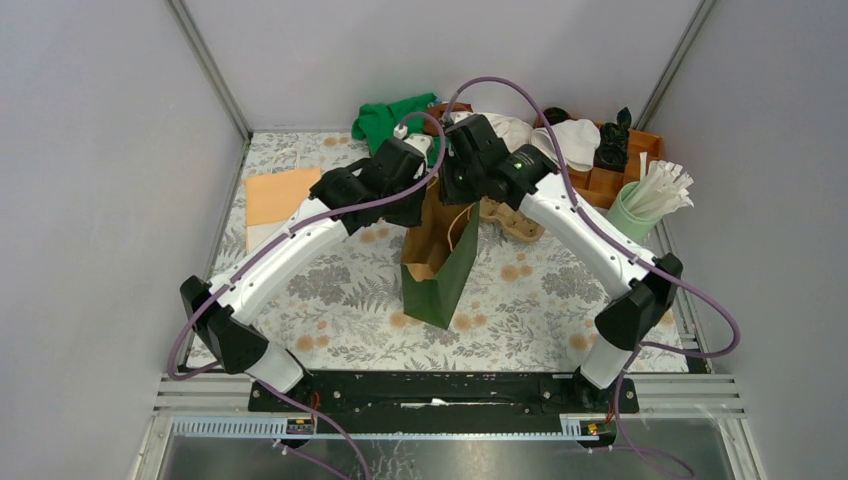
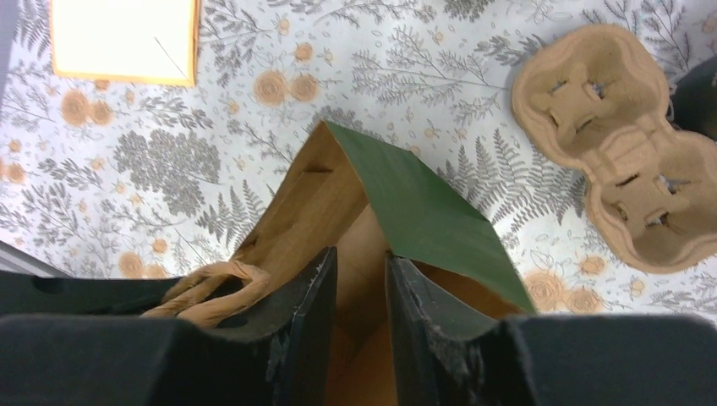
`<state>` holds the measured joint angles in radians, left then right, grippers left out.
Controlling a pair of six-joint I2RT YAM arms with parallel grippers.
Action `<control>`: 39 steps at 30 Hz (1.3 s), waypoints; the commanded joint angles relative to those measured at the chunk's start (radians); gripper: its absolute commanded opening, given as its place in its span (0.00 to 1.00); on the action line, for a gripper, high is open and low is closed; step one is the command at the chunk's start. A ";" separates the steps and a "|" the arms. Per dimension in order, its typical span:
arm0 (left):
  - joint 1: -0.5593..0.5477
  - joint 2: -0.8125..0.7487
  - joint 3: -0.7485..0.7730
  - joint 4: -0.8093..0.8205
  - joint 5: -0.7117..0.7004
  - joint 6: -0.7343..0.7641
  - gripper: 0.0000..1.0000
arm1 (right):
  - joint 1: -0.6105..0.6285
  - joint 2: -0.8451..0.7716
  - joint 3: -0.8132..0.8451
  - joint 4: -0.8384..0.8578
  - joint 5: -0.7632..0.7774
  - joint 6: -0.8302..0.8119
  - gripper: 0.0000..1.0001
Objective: Pack the takeout coffee
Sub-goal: Open the takeout bag at the center of the board.
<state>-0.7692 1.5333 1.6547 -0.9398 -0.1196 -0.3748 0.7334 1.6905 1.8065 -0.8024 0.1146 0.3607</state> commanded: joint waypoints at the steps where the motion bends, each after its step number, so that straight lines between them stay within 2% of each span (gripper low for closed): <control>1: 0.002 -0.060 0.000 0.071 -0.110 -0.142 0.00 | 0.013 0.072 0.157 -0.066 0.021 0.018 0.35; 8: 0.004 -0.152 -0.094 0.123 -0.207 -0.325 0.00 | 0.040 0.148 0.304 -0.091 0.007 0.025 0.38; 12: 0.004 -0.220 -0.172 0.154 -0.314 -0.522 0.00 | 0.066 0.216 0.482 -0.152 0.010 0.026 0.37; 15: 0.004 -0.257 -0.215 0.177 -0.332 -0.617 0.00 | 0.078 0.239 0.588 -0.180 0.019 0.024 0.37; 18: 0.004 -0.268 -0.228 0.187 -0.327 -0.671 0.00 | 0.085 0.228 0.627 -0.177 0.016 0.025 0.38; 23: 0.004 -0.265 -0.230 0.178 -0.307 -0.753 0.00 | 0.113 0.159 0.586 -0.155 0.034 0.022 0.37; 27: 0.004 -0.264 -0.237 0.177 -0.292 -0.789 0.00 | 0.168 0.089 0.509 -0.148 0.086 0.014 0.29; 30: 0.004 -0.257 -0.240 0.170 -0.290 -0.812 0.00 | 0.216 0.016 0.401 -0.131 0.164 0.012 0.17; 32: 0.004 -0.248 -0.238 0.164 -0.287 -0.825 0.00 | 0.245 -0.026 0.335 -0.118 0.218 0.020 0.02; 33: 0.004 -0.242 -0.237 0.161 -0.284 -0.830 0.00 | 0.260 -0.045 0.304 -0.112 0.239 0.024 0.00; 39: 0.003 -0.202 -0.207 0.137 -0.265 -0.836 0.00 | 0.309 -0.136 0.194 -0.047 0.330 0.014 0.00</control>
<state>-0.7681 1.3029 1.4128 -0.8146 -0.4007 -1.1873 1.0248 1.6226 2.0319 -0.9260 0.3359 0.3775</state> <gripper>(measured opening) 0.016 0.011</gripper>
